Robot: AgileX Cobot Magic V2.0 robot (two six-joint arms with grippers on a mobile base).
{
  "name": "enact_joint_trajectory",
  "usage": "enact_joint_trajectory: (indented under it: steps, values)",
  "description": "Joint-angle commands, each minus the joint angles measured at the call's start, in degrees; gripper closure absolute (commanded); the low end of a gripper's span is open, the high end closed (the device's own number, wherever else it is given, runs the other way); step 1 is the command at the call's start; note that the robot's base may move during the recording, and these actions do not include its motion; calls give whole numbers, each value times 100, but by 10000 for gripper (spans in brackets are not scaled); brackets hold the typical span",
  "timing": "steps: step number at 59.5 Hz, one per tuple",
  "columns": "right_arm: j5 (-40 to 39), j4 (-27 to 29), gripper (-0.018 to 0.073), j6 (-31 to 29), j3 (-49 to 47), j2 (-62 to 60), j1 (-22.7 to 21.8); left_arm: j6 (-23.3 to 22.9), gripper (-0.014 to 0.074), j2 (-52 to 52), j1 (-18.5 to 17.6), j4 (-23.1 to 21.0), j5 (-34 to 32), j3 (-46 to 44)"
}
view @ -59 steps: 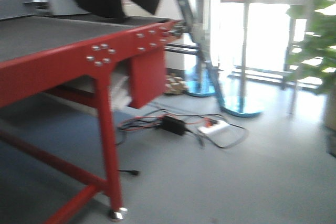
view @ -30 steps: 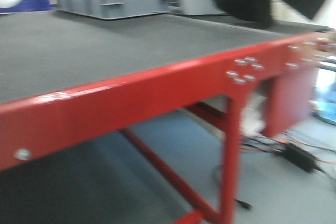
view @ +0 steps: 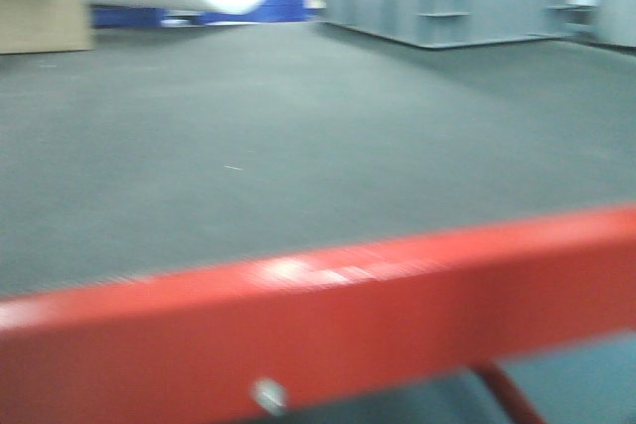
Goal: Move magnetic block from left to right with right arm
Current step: 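Drive the base around the chair to the second carpeted table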
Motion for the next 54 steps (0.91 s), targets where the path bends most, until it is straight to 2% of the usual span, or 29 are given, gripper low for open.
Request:
enact_joint_trajectory:
  steps: [1,54]
  values:
    - [-481,-26,412,-55,-151,101,-28,-25,713,-78,-25,0,-516,59]
    - [-481,-26,412,-55,-151,101,-28,-25,713,-78,-25,0,-516,59]
